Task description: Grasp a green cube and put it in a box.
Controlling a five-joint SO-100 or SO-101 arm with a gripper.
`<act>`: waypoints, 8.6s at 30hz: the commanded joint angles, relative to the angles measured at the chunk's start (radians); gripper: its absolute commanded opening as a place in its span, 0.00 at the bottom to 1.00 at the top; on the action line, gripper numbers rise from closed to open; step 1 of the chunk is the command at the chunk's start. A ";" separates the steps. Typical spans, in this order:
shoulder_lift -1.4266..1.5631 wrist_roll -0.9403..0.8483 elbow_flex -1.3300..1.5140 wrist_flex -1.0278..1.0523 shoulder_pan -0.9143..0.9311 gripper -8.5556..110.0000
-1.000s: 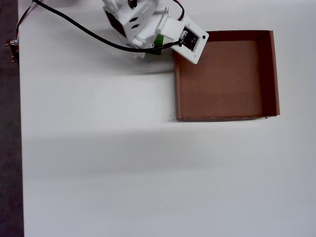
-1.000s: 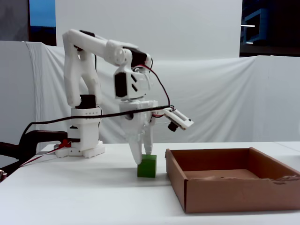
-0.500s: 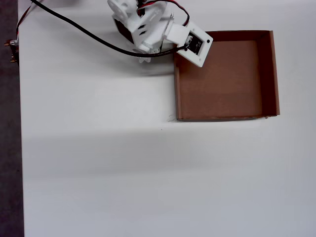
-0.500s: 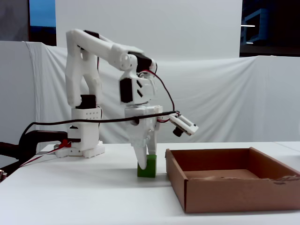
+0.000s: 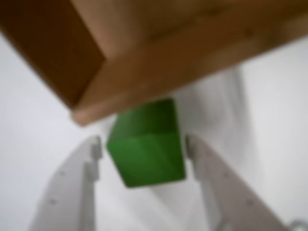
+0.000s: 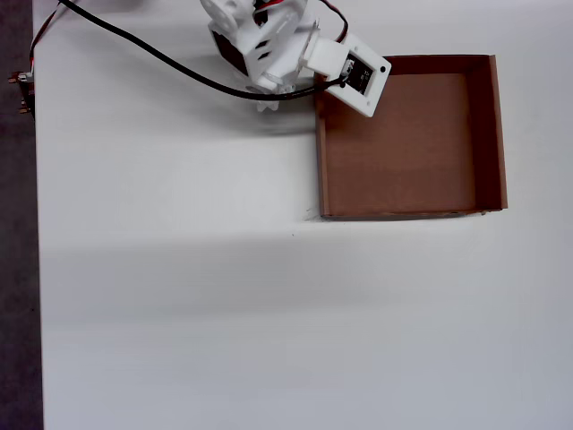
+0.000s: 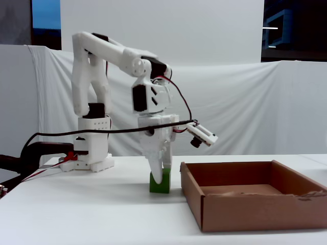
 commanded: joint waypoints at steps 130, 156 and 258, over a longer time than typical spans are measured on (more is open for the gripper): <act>-0.572 0.163 -1.006 0.351 -0.092 0.19; -0.551 0.187 -0.989 0.359 -0.084 0.26; 1.525 0.773 0.888 0.414 0.962 0.26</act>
